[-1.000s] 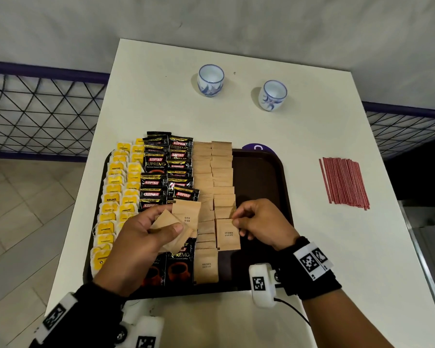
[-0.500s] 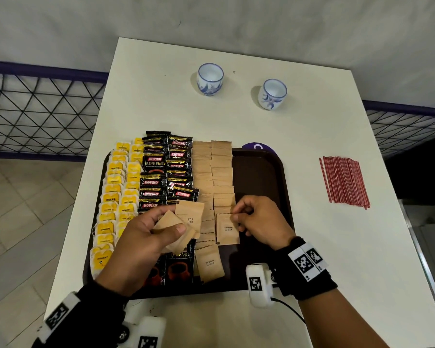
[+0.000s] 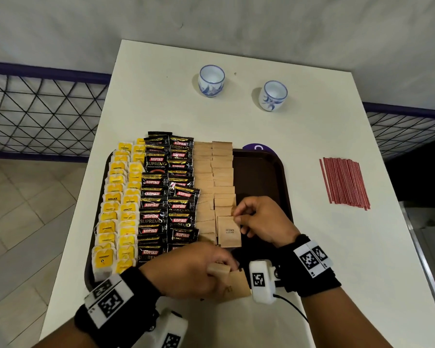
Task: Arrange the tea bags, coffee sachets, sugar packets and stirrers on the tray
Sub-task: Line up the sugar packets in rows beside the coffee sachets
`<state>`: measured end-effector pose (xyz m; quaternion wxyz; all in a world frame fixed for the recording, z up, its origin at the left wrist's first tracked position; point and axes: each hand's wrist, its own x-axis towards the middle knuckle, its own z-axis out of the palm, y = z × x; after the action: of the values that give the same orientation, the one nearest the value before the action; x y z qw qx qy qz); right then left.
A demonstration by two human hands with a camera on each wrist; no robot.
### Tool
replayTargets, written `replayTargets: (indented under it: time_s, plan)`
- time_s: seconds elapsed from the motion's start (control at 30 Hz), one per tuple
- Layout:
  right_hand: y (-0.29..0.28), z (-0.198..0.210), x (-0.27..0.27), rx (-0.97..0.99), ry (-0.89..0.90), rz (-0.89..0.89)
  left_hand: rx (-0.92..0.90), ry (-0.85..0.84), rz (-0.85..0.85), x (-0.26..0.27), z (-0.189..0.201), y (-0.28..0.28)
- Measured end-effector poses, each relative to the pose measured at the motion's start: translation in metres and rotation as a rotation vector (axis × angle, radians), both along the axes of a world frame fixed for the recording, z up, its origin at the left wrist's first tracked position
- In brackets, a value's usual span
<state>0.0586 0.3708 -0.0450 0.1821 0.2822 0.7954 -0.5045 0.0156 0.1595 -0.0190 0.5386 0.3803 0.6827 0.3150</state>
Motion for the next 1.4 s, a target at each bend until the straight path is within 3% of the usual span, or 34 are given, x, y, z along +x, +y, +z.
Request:
replayTargets:
  time_s: [0.23,0.8,1.4]
  plan:
    - [0.004,0.005,-0.001,-0.053,-0.006,0.013,-0.121,0.114,-0.164,0.001,-0.005,0.005]
    - [0.01,0.008,-0.004,-0.076,-0.034,-0.012,-0.086,0.102,-0.135,-0.003,-0.001,-0.005]
    - [-0.004,-0.004,-0.004,-0.05,-0.009,-0.081,-0.051,0.047,0.034,-0.006,-0.005,-0.011]
